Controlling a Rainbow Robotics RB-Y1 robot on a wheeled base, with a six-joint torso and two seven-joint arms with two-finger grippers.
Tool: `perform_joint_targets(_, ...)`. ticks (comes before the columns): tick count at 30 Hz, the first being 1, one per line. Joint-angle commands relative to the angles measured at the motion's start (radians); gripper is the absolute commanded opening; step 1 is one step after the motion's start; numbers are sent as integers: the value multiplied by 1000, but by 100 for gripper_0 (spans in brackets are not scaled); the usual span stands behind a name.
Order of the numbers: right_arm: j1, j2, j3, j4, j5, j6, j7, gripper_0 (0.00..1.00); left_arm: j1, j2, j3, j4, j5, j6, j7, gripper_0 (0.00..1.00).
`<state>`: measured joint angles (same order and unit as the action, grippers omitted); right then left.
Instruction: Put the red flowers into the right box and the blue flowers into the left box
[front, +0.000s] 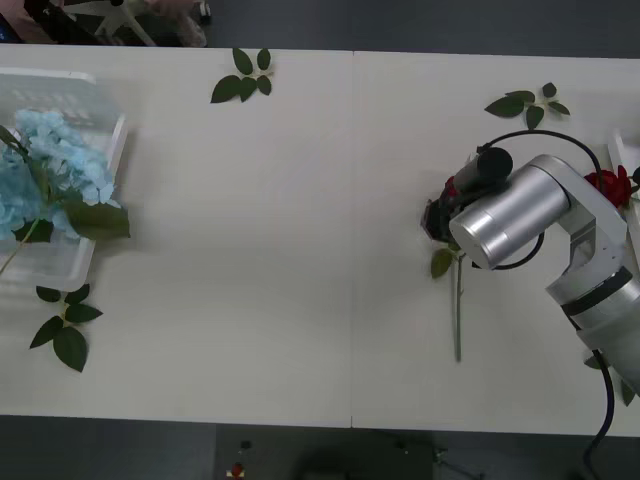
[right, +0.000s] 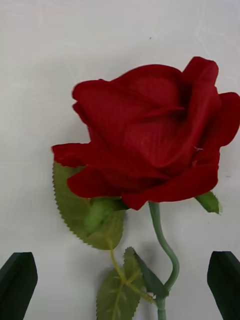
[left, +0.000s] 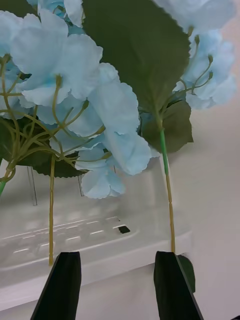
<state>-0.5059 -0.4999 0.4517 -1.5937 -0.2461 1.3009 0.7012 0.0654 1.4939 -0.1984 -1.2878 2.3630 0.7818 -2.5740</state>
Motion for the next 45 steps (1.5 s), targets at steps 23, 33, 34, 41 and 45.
perform_joint_targets(23, -29, 14, 38, 143, 62, -135, 67, 11, -196, -593, 200, -553, -495, 103, 91, 41)
perform_joint_targets(33, -39, -9, 22, 141, 57, -144, 73, 0, -197, -689, 34, -651, -605, 4, 81, 42)
perform_joint_targets(34, -43, -17, 18, 135, 54, -144, 73, 0, -197, -689, 14, -657, -605, -13, 81, 41)
perform_joint_targets(41, -89, -184, -28, -75, -79, -22, 80, 0, -203, -690, -45, -673, -585, -55, 77, 100)
perform_joint_targets(45, -92, -365, -85, -252, -223, 101, 103, 0, -203, -698, -49, -673, -581, -53, 69, 100)
